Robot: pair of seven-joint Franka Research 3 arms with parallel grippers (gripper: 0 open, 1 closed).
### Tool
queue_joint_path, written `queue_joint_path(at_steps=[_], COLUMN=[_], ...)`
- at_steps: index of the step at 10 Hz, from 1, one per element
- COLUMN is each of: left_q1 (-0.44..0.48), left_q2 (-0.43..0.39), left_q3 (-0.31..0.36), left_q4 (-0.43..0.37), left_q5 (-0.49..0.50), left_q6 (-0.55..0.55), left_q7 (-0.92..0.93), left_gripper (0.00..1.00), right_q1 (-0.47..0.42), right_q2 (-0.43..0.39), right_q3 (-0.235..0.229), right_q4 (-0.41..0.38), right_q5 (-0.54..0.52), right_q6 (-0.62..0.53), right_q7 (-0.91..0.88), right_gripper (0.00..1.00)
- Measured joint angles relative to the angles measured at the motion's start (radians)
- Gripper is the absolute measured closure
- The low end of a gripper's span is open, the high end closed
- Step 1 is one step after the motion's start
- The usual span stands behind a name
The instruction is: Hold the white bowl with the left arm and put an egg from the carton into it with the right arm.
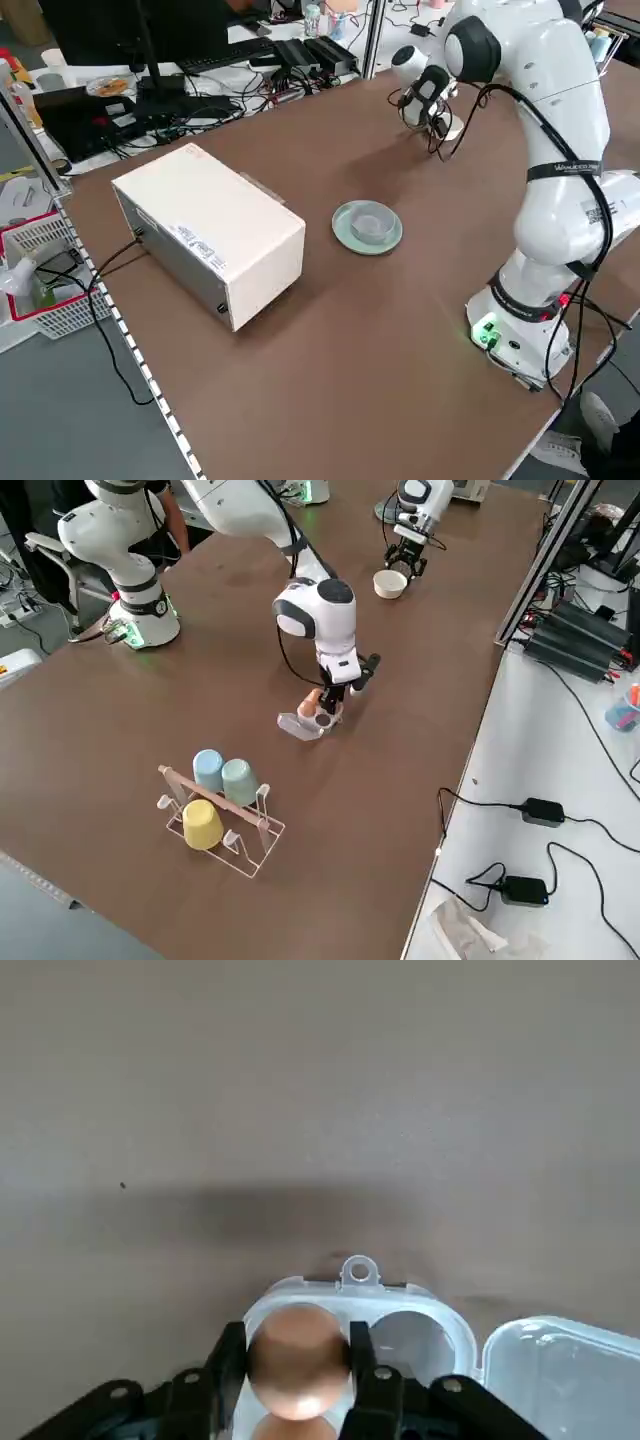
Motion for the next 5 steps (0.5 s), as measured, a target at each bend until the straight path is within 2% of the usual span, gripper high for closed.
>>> queue_joint_path(at_steps=[3, 5], left_q1=[-0.001, -0.001], left_q2=[0.0, 0.0], left_q3=[0.0, 0.0], left_q4=[0.0, 0.001], left_q5=[0.0, -0.001], left_q6=[0.0, 0.0], left_q7=[0.0, 0.0], left_gripper=[0.0, 0.0], right_q1=[0.0, 0.0], right_q2=[-0.002, -0.008], right_q3=[0.01, 0.018], right_q4=[0.014, 0.065], right_q5=[0.0, 0.0], right_q6=[-0.008, -0.115], right_q7=[0.021, 0.025], right_gripper=[0.53, 0.53])
